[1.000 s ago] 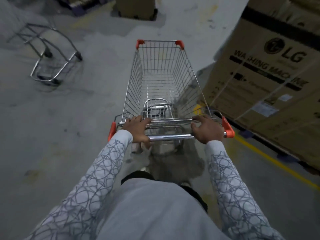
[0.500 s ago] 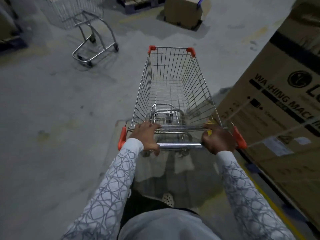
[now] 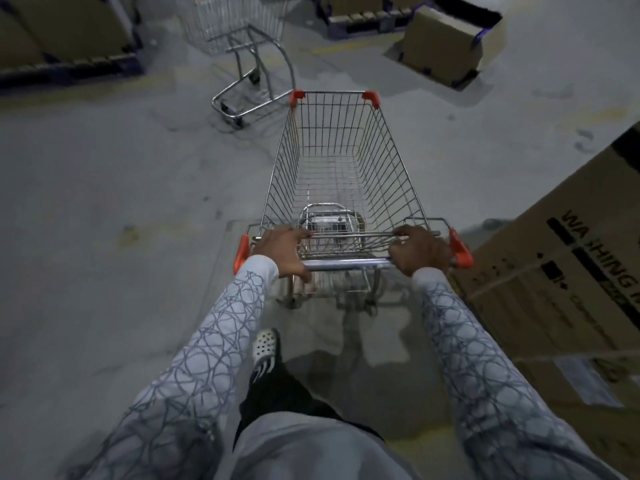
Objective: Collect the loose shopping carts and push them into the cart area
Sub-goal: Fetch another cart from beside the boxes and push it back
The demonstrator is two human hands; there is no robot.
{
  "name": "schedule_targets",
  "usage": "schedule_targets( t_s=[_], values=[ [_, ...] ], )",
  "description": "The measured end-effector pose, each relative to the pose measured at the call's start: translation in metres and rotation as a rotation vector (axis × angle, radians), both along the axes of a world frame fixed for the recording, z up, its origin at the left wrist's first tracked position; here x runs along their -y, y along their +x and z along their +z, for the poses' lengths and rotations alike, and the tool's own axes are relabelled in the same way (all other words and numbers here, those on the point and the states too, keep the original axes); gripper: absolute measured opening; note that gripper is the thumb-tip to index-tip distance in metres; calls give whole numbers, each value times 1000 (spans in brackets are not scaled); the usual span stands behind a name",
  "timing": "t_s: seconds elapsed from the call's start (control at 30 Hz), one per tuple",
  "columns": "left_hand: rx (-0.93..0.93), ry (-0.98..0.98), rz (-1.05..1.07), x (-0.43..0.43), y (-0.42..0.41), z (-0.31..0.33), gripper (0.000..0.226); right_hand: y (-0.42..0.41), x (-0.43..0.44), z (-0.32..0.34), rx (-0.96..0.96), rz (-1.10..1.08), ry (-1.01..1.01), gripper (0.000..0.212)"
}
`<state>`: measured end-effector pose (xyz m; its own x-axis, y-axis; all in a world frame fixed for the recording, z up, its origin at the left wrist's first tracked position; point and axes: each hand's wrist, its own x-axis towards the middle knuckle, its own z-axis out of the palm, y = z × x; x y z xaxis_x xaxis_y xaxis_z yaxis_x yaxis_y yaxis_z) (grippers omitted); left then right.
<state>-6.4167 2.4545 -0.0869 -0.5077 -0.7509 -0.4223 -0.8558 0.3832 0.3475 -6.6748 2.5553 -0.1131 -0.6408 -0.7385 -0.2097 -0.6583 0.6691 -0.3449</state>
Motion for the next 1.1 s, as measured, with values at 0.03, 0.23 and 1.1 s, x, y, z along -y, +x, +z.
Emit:
schedule_targets(
  t_s=[0.03,0.23,1.1],
  values=[
    [26,-15,28,6,0,7,99,-2,16,0,2,22,-4,46],
    [102,-31,177,82,-6,1,102,-18,121,-4,2,150,-7,41],
    [37,101,517,389,-133,-27,129,-148,539,3,-116,667,133,56]
  ],
)
